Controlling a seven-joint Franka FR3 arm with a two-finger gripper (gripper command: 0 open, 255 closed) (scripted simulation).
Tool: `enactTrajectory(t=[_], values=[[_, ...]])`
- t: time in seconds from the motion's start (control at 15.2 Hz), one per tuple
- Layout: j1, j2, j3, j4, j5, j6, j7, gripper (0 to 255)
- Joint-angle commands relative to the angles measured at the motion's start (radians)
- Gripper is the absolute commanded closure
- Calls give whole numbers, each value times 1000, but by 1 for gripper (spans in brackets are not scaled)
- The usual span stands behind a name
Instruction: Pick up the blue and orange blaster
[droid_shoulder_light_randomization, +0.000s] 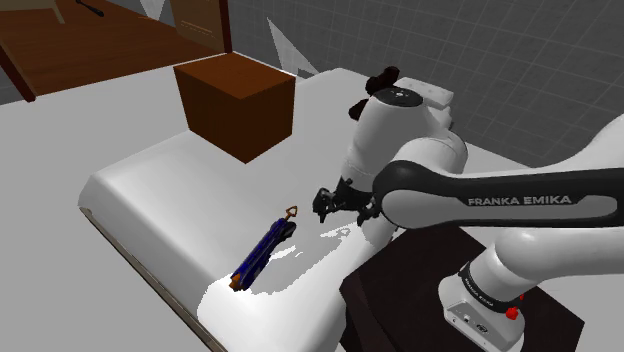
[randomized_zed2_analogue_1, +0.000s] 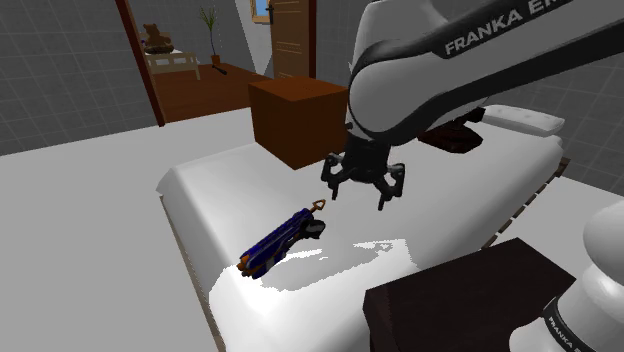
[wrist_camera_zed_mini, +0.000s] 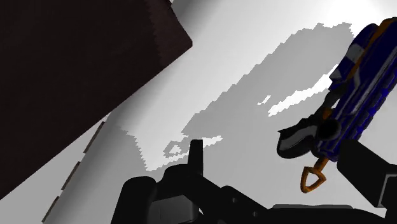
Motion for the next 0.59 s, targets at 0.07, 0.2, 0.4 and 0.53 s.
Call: enactTrajectory(t=[0.07,0.2,0.4,0.53], values=[[-114,108,153,52,-26,104,148,0],[-233,187,286,93,-73,174,256,0],[-520,292,580,165,-181,263,438,0],[-789,294,848,223,-198,296,515,0]])
